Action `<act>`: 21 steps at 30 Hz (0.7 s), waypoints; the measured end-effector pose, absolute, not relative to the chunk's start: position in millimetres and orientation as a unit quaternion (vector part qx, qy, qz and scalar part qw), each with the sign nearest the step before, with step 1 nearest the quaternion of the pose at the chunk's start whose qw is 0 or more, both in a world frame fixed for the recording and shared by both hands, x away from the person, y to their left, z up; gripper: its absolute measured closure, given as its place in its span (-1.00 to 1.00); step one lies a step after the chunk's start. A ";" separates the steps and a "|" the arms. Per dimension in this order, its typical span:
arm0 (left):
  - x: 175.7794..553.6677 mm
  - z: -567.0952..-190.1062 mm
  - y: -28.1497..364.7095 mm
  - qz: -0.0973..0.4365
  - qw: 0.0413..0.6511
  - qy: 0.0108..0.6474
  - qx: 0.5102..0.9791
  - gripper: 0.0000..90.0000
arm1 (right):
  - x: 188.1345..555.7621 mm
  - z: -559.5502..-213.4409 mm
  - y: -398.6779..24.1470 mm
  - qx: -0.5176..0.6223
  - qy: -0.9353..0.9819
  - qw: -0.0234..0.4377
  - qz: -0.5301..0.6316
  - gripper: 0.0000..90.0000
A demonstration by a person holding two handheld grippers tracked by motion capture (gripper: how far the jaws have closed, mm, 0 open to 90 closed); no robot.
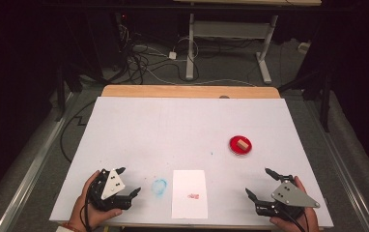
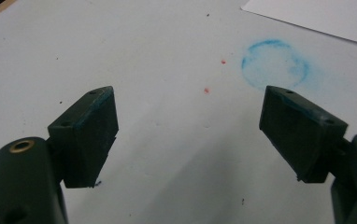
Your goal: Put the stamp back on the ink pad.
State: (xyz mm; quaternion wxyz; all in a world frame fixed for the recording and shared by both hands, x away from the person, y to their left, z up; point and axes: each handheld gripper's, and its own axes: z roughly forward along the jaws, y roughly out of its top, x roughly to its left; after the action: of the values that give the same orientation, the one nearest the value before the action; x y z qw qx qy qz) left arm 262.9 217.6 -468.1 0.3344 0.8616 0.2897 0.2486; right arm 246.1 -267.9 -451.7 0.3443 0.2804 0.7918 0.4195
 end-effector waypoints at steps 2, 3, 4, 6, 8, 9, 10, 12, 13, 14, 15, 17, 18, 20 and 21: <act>262.4 -468.5 217.7 0.248 0.334 0.290 0.862 -0.57 | 246.0 -451.0 -267.7 0.281 0.791 0.347 0.419 -0.63; 262.0 -468.4 217.9 0.248 0.333 0.289 0.862 -0.57 | 246.4 -450.6 -268.0 0.277 0.791 0.345 0.422 -0.63; 261.8 -468.2 218.0 0.248 0.333 0.289 0.862 -0.57 | 246.3 -450.5 -267.9 0.278 0.791 0.346 0.422 -0.63; 261.5 -468.1 218.2 0.249 0.333 0.289 0.862 -0.57 | 246.5 -450.4 -267.6 0.278 0.790 0.346 0.423 -0.63; 261.6 -468.4 218.4 0.248 0.332 0.289 0.863 -0.57 | 246.7 -450.6 -267.2 0.279 0.791 0.347 0.420 -0.63; 261.6 -468.7 218.3 0.247 0.331 0.289 0.863 -0.57 | 246.9 -450.6 -267.3 0.277 0.791 0.347 0.421 -0.63; 261.6 -468.9 218.2 0.248 0.331 0.289 0.864 -0.57 | 246.9 -450.8 -267.2 0.279 0.790 0.344 0.423 -0.63; 261.7 -469.1 218.1 0.247 0.330 0.289 0.864 -0.57 | 247.0 -450.8 -266.9 0.279 0.790 0.345 0.423 -0.63; 261.8 -469.1 218.0 0.247 0.330 0.289 0.864 -0.57 | 247.0 -450.8 -266.9 0.278 0.791 0.345 0.423 -0.63; 261.8 -469.1 217.9 0.247 0.330 0.289 0.864 -0.57 | 247.0 -450.8 -266.9 0.277 0.791 0.345 0.423 -0.63; 261.8 -469.1 217.9 0.247 0.330 0.289 0.864 -0.57 | 247.0 -450.8 -266.9 0.278 0.790 0.346 0.423 -0.63; 261.7 -469.1 217.6 0.247 0.329 0.289 0.864 -0.57 | 247.3 -450.9 -267.3 0.279 0.790 0.345 0.424 -0.63; 261.7 -469.1 217.5 0.247 0.329 0.289 0.864 -0.57 | 247.4 -450.8 -267.4 0.279 0.789 0.346 0.425 -0.63; 262.0 -469.0 217.3 0.246 0.329 0.289 0.864 -0.57 | 247.3 -450.8 -267.0 0.279 0.790 0.345 0.424 -0.63; 262.2 -469.0 217.0 0.247 0.328 0.289 0.865 -0.57 | 247.1 -450.8 -266.7 0.278 0.790 0.346 0.423 -0.63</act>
State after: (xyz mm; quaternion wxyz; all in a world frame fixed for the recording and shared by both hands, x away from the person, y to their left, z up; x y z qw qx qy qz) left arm 262.2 217.0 -469.0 0.3281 0.8646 0.2892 0.2472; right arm 247.1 -266.7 -450.8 0.3460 0.2779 0.7898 0.4234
